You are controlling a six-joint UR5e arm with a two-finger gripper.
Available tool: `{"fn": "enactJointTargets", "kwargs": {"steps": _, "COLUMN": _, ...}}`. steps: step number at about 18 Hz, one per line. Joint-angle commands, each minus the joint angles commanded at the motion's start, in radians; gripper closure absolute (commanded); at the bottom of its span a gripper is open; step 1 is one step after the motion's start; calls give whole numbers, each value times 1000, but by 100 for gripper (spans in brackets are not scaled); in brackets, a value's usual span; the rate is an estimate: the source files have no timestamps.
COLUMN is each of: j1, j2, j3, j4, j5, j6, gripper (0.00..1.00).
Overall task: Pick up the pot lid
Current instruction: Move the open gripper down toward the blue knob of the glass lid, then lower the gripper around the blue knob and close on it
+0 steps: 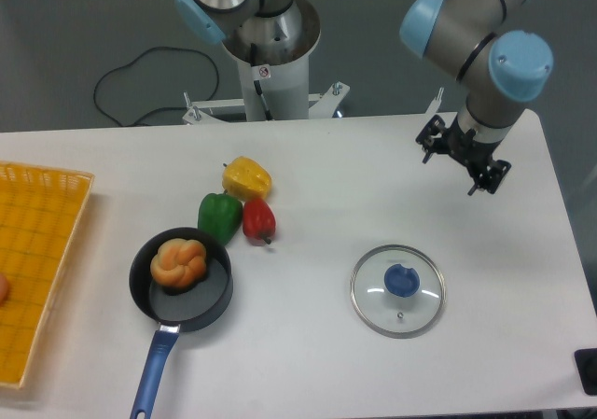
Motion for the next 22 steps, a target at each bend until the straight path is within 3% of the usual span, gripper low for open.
{"fn": "enactJointTargets", "kwargs": {"steps": 5, "j1": -57, "j2": -61, "j3": 3, "j4": 121, "j5": -19, "j6": -170, "gripper": 0}}
{"fn": "enactJointTargets", "kwargs": {"steps": 8, "j1": -71, "j2": -81, "j3": 8, "j4": 128, "j5": -19, "j6": -185, "gripper": 0}}
{"fn": "enactJointTargets", "kwargs": {"steps": 15, "j1": -127, "j2": -166, "j3": 103, "j4": 128, "j5": -19, "j6": -200, "gripper": 0}}
{"fn": "enactJointTargets", "kwargs": {"steps": 22, "j1": -160, "j2": -181, "j3": 109, "j4": 128, "j5": -19, "j6": -223, "gripper": 0}}
